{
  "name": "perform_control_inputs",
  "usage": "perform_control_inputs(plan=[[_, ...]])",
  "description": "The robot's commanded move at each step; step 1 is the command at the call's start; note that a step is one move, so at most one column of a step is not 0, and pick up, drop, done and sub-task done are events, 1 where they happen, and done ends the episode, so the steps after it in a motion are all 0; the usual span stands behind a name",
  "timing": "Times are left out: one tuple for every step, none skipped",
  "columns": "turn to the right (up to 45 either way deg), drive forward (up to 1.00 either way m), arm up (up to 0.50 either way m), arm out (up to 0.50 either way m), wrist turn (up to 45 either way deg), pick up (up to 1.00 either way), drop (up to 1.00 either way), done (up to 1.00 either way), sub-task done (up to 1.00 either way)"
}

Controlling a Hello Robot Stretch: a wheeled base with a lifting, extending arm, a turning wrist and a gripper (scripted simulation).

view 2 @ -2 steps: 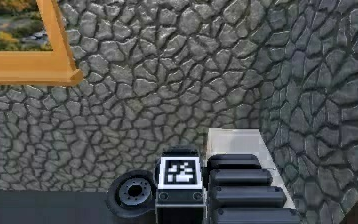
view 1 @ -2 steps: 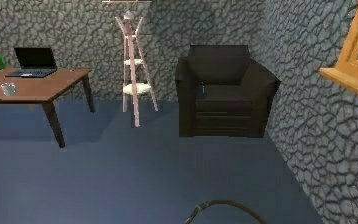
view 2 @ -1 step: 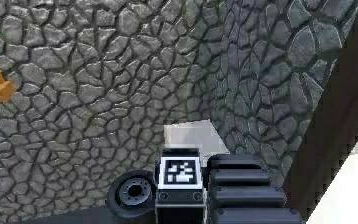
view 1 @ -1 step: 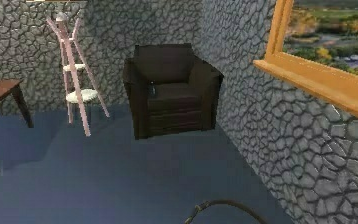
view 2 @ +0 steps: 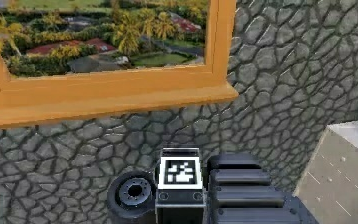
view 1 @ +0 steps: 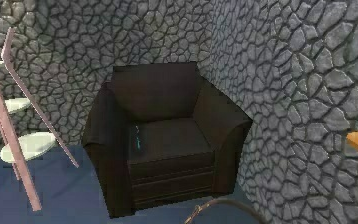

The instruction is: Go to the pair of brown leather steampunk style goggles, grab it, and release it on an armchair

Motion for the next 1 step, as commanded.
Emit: perform_control_inputs(plan=[[6.0, 0.00, 0.00, 0.00, 0.0, 0.00, 0.00, 0.00, 0.00]])
